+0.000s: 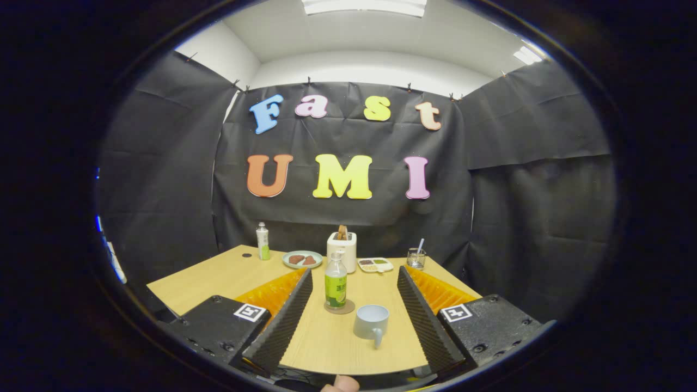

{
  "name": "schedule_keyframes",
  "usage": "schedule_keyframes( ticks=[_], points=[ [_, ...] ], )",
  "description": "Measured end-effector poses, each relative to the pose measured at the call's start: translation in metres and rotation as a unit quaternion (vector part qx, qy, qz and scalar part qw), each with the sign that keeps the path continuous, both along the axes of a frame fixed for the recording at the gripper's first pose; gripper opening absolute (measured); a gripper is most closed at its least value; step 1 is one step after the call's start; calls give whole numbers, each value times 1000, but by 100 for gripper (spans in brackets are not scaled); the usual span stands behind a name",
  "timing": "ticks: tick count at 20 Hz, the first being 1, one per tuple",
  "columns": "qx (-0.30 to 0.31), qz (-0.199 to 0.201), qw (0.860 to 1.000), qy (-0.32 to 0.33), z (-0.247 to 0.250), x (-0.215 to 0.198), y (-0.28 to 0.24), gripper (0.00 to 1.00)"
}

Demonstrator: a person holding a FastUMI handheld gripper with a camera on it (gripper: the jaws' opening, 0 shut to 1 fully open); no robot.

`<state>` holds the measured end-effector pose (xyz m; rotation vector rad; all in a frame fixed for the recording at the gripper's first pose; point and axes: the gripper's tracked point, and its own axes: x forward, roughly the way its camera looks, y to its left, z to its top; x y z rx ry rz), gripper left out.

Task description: Take the bottle from table, then pour the juice into the cup, finally place the bottle on the coaster

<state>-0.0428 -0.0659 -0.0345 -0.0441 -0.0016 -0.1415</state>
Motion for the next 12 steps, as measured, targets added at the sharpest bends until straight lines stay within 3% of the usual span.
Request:
schedule_keyframes(
  ticks=[12],
  points=[
    [-10, 4, 1000, -7, -6, 3, -1, 100]
  ],
)
